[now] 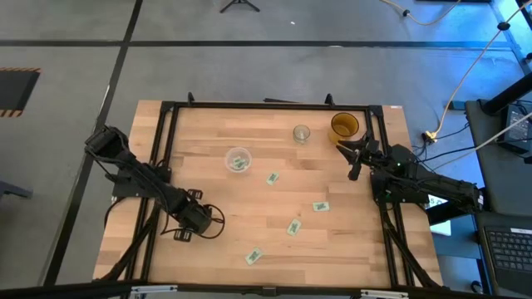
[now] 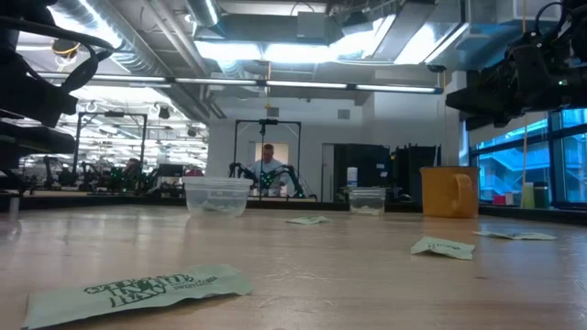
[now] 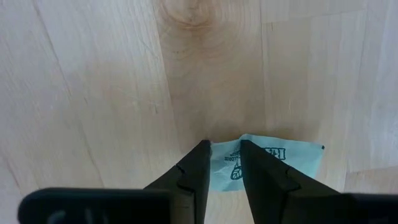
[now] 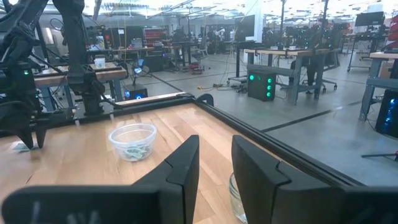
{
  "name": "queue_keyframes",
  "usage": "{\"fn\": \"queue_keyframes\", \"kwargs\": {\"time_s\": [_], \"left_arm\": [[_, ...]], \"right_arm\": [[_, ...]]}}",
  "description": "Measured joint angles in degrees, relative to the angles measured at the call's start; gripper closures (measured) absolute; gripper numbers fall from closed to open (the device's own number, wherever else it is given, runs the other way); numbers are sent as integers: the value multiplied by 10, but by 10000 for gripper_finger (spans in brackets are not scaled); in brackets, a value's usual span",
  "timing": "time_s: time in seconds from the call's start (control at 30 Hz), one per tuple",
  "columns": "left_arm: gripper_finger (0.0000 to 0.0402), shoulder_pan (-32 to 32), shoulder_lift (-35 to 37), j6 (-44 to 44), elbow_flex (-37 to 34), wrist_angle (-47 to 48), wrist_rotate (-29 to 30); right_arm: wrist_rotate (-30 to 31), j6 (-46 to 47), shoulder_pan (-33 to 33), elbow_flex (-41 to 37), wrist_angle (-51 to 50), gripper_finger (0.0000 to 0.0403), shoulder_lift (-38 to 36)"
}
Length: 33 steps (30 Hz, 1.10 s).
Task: Pick and place Stevia / Truvia into bins
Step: Put the stevia packet into the transparent container
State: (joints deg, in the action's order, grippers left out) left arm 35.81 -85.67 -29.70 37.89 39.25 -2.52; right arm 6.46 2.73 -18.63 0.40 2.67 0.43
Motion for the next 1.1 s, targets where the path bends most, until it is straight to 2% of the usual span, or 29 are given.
{"fn": "queue_keyframes", "kwargs": {"time_s": [0.43,1.1], "left_arm": [[338,0,1,0,0,-2,-2],[339,0,15,0,-2,-3,3]], "right_arm": [[0,0,0,0,0,304,0],[0,0,0,0,0,304,0]]}}
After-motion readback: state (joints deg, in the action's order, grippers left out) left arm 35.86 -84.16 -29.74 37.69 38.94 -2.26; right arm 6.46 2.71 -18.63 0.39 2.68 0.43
